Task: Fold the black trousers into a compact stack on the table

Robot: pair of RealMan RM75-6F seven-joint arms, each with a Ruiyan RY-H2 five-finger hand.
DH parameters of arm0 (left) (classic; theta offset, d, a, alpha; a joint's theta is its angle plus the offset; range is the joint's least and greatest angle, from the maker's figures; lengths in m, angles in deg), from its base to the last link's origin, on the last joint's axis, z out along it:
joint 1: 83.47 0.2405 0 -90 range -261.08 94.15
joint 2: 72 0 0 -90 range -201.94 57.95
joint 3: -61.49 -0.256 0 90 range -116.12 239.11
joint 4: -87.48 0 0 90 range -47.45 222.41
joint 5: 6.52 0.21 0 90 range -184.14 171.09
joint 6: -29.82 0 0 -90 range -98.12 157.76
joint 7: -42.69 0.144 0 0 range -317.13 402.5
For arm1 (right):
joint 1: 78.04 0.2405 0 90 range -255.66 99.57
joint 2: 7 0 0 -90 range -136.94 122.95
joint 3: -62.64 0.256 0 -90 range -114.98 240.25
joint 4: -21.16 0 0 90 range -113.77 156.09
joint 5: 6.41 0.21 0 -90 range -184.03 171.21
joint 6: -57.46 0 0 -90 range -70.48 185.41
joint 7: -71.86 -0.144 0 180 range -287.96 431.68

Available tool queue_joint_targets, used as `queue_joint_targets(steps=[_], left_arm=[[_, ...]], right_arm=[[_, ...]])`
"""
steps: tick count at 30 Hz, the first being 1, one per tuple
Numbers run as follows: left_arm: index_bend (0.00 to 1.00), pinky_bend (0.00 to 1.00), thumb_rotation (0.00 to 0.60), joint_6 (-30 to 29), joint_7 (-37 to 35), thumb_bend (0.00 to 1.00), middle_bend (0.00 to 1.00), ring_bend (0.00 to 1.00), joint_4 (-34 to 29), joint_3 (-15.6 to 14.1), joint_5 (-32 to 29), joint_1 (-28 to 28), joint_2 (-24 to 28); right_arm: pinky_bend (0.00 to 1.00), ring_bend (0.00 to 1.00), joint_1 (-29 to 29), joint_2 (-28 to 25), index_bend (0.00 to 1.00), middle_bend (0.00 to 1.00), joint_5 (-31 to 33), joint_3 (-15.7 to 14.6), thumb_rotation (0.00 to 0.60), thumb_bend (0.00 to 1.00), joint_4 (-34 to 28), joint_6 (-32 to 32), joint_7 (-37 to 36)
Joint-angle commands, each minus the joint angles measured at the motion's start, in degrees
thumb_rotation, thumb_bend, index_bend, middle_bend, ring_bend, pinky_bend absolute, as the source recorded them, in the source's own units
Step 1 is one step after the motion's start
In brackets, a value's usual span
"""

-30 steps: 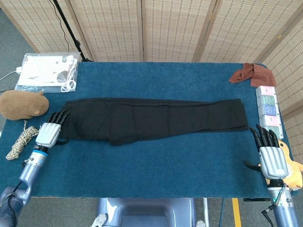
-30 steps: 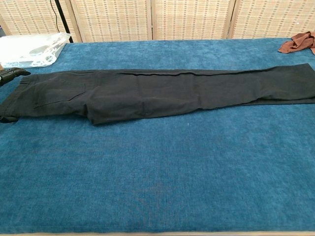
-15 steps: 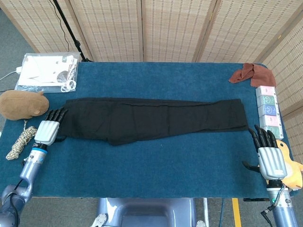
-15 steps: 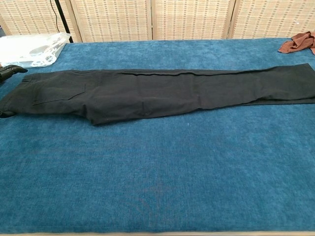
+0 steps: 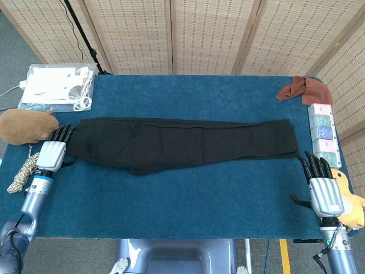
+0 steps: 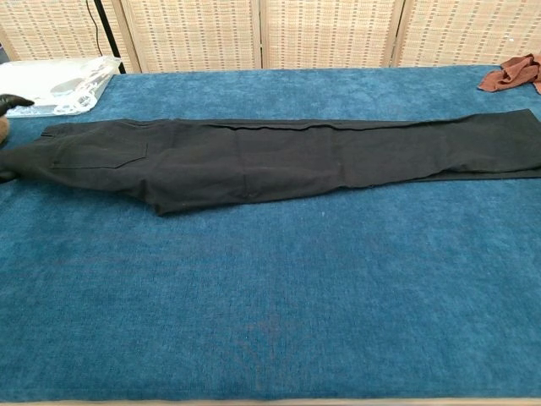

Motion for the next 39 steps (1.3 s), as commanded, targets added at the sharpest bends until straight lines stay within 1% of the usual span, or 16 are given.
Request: queue_joint_targets(steps=[1, 3, 9, 15, 17, 19, 20, 22, 24, 26, 29, 34, 39], left_arm=[[0.02, 0.13, 0.600, 0.4, 0.3, 0.30, 0.06, 0.04, 0.3, 0.2, -0.2, -0.6, -0.2], [0.05, 0.15, 0.600, 0.5, 0.6, 0.31, 0.08, 0.06, 0.4, 0.4, -0.3, -0.9, -0.3], [0.23, 0.28, 0.600, -0.4, 1.8, 0.35, 0.22, 0.18, 0.9, 1.1, -0.9, -2.1, -0.9], [0.42, 0.32, 0.600, -0.8, 3.4, 0.36, 0.38, 0.32, 1.3, 1.2, -0.9, -2.3, -1.3], [0.49, 0.34, 0.600, -1.0, 4.0, 0.37, 0.44, 0.40, 1.4, 1.1, -0.8, -2.3, -1.4], [0.54, 0.35, 0.600, -1.2, 4.8, 0.40, 0.48, 0.46, 1.6, 0.9, -0.6, -2.2, -1.4], [0.57, 0.36, 0.600, -1.4, 5.0, 0.44, 0.51, 0.49, 1.7, 0.9, -0.5, -2.2, -1.4], [0.60, 0.38, 0.600, -1.8, 5.9, 0.49, 0.54, 0.52, 1.9, 0.7, -0.3, -2.2, -1.4], [0.61, 0.41, 0.600, -2.5, 7.9, 0.53, 0.55, 0.54, 2.5, 0.1, 0.3, -2.1, -1.3], [0.61, 0.42, 0.600, -2.6, 8.7, 0.58, 0.55, 0.54, 2.2, 0.0, 0.4, -2.0, -1.0], [0.61, 0.43, 0.600, -3.0, 9.1, 0.61, 0.55, 0.55, 1.8, -0.1, 0.5, -2.0, -0.6], [0.61, 0.44, 0.600, -5.3, 8.8, 0.62, 0.56, 0.56, 1.3, -0.3, 0.9, -2.2, 0.6], [0.61, 0.44, 0.600, -10.9, 7.8, 0.63, 0.56, 0.56, 0.7, -0.3, 1.4, -2.9, 3.2]], right_arm=[[0.00, 0.00, 0.0, 0.0, 0.00, 0.00, 0.0, 0.0, 0.600, 0.03, 0.0, 0.0, 0.1], [0.00, 0.00, 0.0, 0.0, 0.00, 0.00, 0.0, 0.0, 0.600, 0.03, -0.1, 0.0, 0.2], [0.00, 0.00, -0.1, -0.1, 0.00, 0.00, -0.2, -0.1, 0.600, 0.03, -0.3, 0.0, 0.4], [0.00, 0.00, -0.2, -0.2, 0.00, 0.00, -0.2, -0.1, 0.600, 0.03, -0.4, -0.2, 0.3], [0.00, 0.00, -0.2, -0.2, 0.00, 0.00, -0.2, -0.1, 0.600, 0.03, -0.4, -0.2, 0.3], [0.00, 0.00, -0.2, -0.2, 0.00, 0.00, -0.2, -0.1, 0.600, 0.03, -0.5, -0.4, 0.2], [0.00, 0.00, -0.2, -0.3, 0.00, 0.00, -0.2, -0.1, 0.600, 0.03, -0.5, -0.4, 0.2], [0.00, 0.00, -0.2, -0.3, 0.00, 0.00, -0.2, -0.1, 0.600, 0.03, -0.6, -0.5, 0.2], [0.00, 0.00, -0.2, -0.5, 0.00, 0.00, -0.2, -0.2, 0.600, 0.03, -0.7, -0.5, -0.1], [0.00, 0.00, -0.3, -0.6, 0.00, 0.00, -0.3, -0.2, 0.600, 0.03, -0.9, -0.5, -0.3], [0.00, 0.00, -0.4, -0.8, 0.00, 0.00, -0.5, -0.3, 0.600, 0.03, -1.1, -0.3, -0.4], [0.00, 0.00, -0.5, -1.0, 0.00, 0.00, -0.5, -0.2, 0.600, 0.03, -1.4, -0.3, -0.6], [0.00, 0.00, -0.4, -0.9, 0.00, 0.00, -0.6, -0.3, 0.600, 0.03, -1.6, -0.4, -0.4]])
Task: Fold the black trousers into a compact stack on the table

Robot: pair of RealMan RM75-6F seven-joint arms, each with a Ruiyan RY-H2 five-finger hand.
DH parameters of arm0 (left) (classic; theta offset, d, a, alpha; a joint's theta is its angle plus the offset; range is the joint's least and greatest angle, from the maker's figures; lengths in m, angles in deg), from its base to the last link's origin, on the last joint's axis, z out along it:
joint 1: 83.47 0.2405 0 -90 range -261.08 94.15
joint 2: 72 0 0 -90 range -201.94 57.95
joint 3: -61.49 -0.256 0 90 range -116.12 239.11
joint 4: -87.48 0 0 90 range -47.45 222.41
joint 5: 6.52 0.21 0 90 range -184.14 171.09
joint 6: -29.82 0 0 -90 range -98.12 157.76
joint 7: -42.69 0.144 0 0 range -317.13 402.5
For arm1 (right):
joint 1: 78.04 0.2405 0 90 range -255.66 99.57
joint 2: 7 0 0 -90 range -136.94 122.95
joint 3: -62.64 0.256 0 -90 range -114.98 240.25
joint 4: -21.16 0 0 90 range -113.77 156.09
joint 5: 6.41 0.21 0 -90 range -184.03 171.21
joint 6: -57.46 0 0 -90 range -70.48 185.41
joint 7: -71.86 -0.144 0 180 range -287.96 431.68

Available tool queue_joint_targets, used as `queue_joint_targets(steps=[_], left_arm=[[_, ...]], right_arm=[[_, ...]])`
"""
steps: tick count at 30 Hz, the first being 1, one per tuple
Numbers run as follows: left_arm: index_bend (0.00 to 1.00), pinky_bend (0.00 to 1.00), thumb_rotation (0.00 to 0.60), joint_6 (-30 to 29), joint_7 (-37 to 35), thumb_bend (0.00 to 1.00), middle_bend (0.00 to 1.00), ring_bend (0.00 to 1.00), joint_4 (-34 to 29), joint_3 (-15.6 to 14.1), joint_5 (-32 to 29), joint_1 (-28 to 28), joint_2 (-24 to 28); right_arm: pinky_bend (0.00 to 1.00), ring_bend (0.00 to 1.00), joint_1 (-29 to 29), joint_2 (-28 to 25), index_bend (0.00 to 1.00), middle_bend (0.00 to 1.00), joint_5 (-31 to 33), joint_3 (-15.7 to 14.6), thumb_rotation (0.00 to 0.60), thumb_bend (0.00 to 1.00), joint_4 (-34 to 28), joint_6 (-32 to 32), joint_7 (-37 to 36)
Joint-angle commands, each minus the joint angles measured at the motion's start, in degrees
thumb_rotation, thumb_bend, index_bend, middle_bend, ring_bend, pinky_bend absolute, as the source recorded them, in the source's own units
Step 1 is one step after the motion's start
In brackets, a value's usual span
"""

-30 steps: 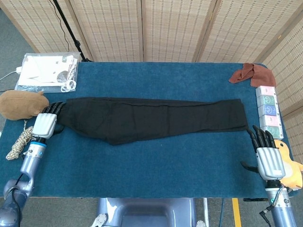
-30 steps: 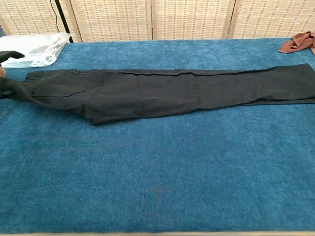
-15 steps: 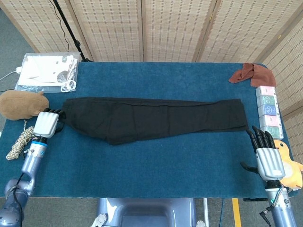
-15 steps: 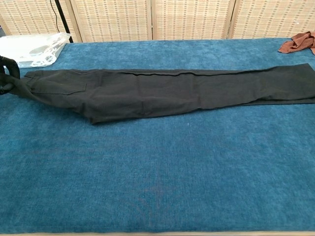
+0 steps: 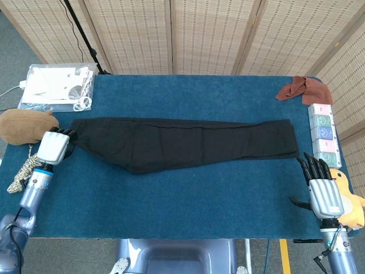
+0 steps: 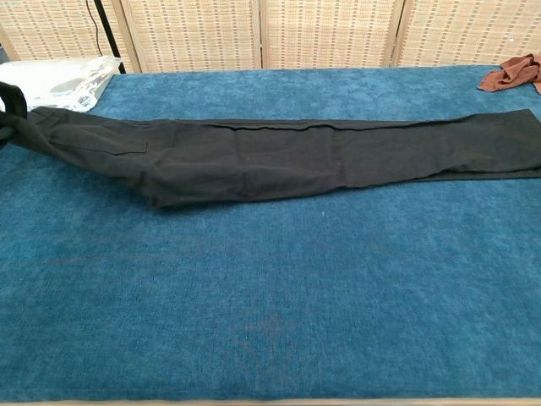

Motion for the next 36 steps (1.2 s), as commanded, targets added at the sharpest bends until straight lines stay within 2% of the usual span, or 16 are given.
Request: queue_joint_targets(steps=[1, 10, 21, 30, 36], left_arm=[[0.61, 0.44, 0.600, -4.7, -0.7, 0.63, 0.56, 0.56, -0.5, 0.1, 0.5, -0.8, 2.6], [0.61, 0.44, 0.600, -11.7, -0.2, 0.63, 0.56, 0.55, -1.7, -0.7, 1.9, -1.3, 8.1], [0.61, 0.44, 0.600, -18.2, -1.9, 0.63, 0.56, 0.55, -2.0, 0.2, 1.3, 0.7, 13.5], [0.61, 0.44, 0.600, -23.8, -4.9, 0.63, 0.56, 0.55, -2.5, 4.1, -2.1, 1.9, 18.3], [0.62, 0.44, 0.600, -25.3, -7.8, 0.63, 0.56, 0.56, -3.6, 6.9, -4.7, 1.9, 20.8]], right_arm=[[0.00, 0.00, 0.0, 0.1, 0.00, 0.00, -0.1, 0.0, 0.600, 0.03, -0.1, -0.1, 0.1], [0.00, 0.00, -0.1, 0.2, 0.00, 0.00, -0.2, 0.0, 0.600, 0.03, -0.4, 0.1, 0.5], [0.00, 0.00, 0.3, 1.0, 0.00, 0.00, -0.8, -0.4, 0.600, 0.03, -0.6, -0.4, 1.4], [0.00, 0.00, 0.4, 1.6, 0.00, 0.00, -1.2, -0.8, 0.600, 0.03, -1.2, -0.6, 2.5], [0.00, 0.00, 0.3, 1.8, 0.00, 0.00, -1.2, -0.9, 0.600, 0.03, -1.3, -0.6, 2.8]])
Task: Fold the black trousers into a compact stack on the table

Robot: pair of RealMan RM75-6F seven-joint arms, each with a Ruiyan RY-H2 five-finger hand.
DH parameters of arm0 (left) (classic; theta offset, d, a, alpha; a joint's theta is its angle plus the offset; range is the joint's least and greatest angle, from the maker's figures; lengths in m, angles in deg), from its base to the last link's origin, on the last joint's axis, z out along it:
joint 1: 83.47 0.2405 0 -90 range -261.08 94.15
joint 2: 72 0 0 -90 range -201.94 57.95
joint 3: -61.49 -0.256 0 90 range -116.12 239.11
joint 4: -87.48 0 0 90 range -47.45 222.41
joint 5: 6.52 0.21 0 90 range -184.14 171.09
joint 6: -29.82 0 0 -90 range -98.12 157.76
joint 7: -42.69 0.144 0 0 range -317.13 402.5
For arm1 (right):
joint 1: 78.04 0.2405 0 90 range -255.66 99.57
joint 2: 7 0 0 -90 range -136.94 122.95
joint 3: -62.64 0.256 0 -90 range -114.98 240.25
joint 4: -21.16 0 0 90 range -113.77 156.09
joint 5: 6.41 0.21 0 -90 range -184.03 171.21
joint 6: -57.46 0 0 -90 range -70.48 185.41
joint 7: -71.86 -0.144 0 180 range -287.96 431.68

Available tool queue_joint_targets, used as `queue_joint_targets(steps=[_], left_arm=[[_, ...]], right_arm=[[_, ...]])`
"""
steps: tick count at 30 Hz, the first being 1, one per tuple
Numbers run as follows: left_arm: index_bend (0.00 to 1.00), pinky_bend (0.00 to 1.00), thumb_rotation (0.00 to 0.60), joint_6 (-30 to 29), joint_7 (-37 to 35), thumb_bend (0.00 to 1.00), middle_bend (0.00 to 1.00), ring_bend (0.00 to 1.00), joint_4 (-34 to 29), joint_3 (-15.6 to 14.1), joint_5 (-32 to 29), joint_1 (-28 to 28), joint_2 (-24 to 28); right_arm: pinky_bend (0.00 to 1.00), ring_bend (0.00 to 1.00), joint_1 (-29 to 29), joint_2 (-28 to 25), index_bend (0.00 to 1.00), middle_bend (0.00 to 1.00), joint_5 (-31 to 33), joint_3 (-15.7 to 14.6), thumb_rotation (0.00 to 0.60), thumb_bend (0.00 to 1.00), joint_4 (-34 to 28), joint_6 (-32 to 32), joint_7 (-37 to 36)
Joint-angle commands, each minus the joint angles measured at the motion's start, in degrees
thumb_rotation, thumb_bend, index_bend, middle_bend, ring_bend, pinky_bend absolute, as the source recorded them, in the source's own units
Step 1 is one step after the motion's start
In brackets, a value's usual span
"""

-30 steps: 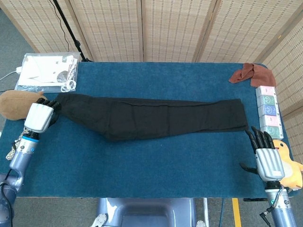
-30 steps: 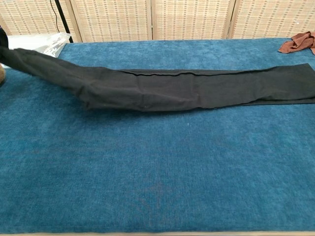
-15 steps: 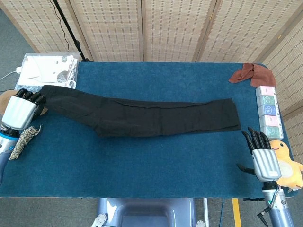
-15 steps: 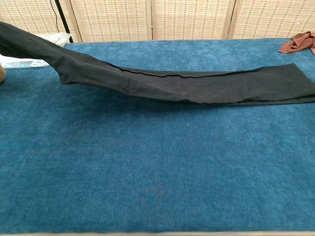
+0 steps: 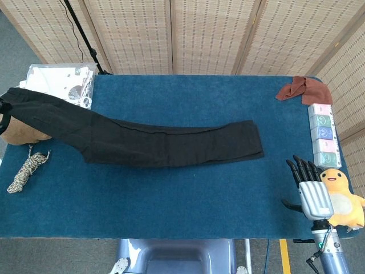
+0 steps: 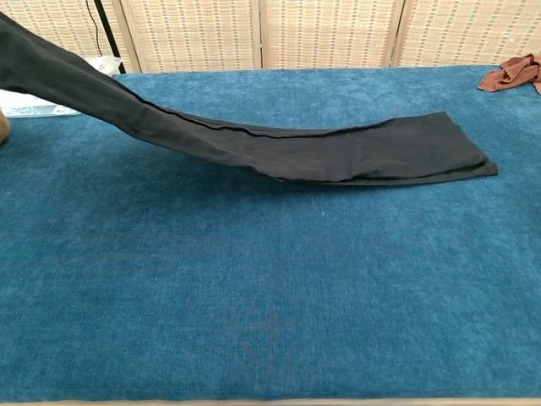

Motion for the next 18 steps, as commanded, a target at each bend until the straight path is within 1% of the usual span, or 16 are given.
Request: queue_joint_targets(steps=[1, 9, 14, 18], left_arm=[[0.62, 0.44, 0.600, -1.0, -2.2, 0.63, 0.56, 0.56, -0.9, 2.1, -1.9, 0.2, 1.9], [0.62, 0.44, 0.600, -0.4, -3.4, 0.63, 0.56, 0.56, -1.2, 3.7, -3.5, 1.1, 4.4], [0.62, 0.44, 0.600, 1.9, -4.5, 0.63, 0.56, 0.56, -1.6, 4.8, -4.8, 1.1, 5.7], [0.62, 0.44, 0.600, 4.9, -4.8, 0.64, 0.56, 0.56, -1.4, 4.7, -4.7, 0.4, 7.3]], right_arm=[[0.00, 0.00, -0.1, 0.0, 0.00, 0.00, -0.1, -0.1, 0.600, 0.03, -0.2, 0.1, 0.1], [0.00, 0.00, -0.1, 0.2, 0.00, 0.00, -0.1, -0.2, 0.600, 0.03, -0.3, -0.1, 0.6], [0.00, 0.00, 0.0, 0.3, 0.00, 0.00, -0.2, -0.2, 0.600, 0.03, -0.4, -0.2, 0.9], [0.00, 0.00, 0.0, 0.5, 0.00, 0.00, 0.0, -0.3, 0.600, 0.03, -0.4, -0.3, 1.2]])
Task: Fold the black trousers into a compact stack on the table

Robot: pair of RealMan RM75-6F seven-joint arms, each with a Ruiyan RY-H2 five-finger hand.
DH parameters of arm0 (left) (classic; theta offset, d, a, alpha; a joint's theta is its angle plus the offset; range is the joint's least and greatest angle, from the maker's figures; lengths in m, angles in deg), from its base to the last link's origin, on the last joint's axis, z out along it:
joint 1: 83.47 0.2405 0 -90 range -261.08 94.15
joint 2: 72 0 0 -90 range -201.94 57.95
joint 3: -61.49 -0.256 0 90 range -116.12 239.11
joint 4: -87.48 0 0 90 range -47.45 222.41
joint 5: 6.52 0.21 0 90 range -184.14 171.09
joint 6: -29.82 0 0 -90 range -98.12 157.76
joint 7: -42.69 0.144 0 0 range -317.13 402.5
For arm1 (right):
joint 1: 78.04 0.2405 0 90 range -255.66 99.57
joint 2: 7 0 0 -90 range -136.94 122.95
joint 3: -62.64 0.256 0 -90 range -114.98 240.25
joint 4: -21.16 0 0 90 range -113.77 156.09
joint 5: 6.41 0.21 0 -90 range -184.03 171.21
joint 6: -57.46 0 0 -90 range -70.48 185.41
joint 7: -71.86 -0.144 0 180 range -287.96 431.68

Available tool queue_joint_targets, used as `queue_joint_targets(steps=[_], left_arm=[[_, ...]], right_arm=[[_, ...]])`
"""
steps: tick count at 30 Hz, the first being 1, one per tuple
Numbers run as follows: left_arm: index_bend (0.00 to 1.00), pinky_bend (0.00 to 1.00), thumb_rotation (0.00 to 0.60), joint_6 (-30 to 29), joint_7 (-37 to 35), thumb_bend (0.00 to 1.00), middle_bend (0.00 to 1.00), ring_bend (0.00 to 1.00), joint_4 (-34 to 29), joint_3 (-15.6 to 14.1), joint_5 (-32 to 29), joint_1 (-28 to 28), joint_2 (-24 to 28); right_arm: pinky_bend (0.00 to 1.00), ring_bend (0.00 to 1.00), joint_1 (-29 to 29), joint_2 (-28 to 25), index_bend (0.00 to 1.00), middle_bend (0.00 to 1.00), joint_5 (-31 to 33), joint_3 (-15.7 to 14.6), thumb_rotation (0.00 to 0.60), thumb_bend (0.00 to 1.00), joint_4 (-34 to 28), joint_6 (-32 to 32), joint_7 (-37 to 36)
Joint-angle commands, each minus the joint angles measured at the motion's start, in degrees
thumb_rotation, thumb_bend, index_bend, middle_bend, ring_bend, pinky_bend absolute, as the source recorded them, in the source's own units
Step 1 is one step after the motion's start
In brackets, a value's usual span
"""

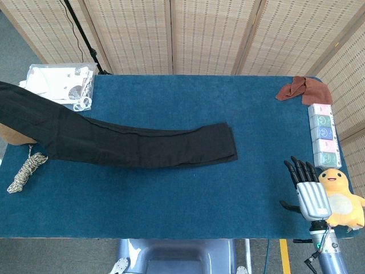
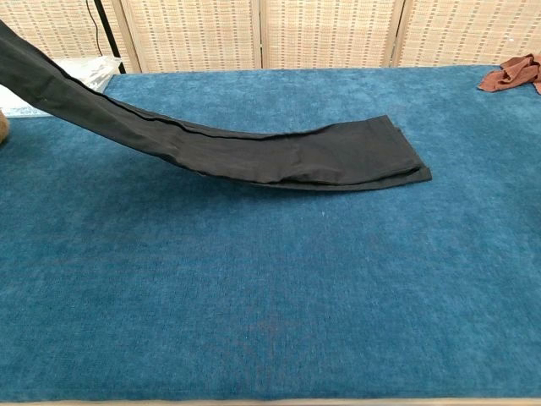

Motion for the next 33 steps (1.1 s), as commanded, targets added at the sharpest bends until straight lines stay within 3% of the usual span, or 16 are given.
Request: queue_joint_targets(steps=[1, 9, 20, 28, 33], left_arm=[[0.62, 0.44, 0.600, 2.0, 0.4, 0.64, 0.56, 0.56, 0.6, -0.2, 0.2, -0.6, 1.6], [0.62, 0.44, 0.600, 1.2, 1.6, 0.64, 0.56, 0.56, 0.1, 0.1, 0.2, -0.7, 3.7], [0.62, 0.44, 0.600, -0.2, 4.8, 0.64, 0.56, 0.56, -3.4, -1.8, 3.0, -3.7, 0.5], [0.62, 0.44, 0.600, -1.4, 13.0, 0.64, 0.56, 0.56, -8.0, -4.2, 7.5, -10.2, -1.8], [0.62, 0.44, 0.600, -1.9, 21.6, 0.64, 0.56, 0.56, -14.1, -5.3, 10.9, -15.4, -2.8]], right_arm=[[0.00, 0.00, 0.0, 0.1, 0.00, 0.00, 0.2, 0.0, 0.600, 0.03, 0.1, -0.3, 0.2], [0.00, 0.00, 0.3, 0.7, 0.00, 0.00, 0.4, -0.2, 0.600, 0.03, 0.5, -1.0, 0.7], [0.00, 0.00, 0.1, 0.0, 0.00, 0.00, 0.3, 0.0, 0.600, 0.03, -0.2, -0.5, -0.2], [0.00, 0.00, 0.2, -0.5, 0.00, 0.00, 0.2, 0.2, 0.600, 0.03, -0.6, -0.5, -1.0], [0.00, 0.00, 0.2, -1.2, 0.00, 0.00, 0.5, 0.6, 0.600, 0.03, -0.9, -0.3, -2.3]])
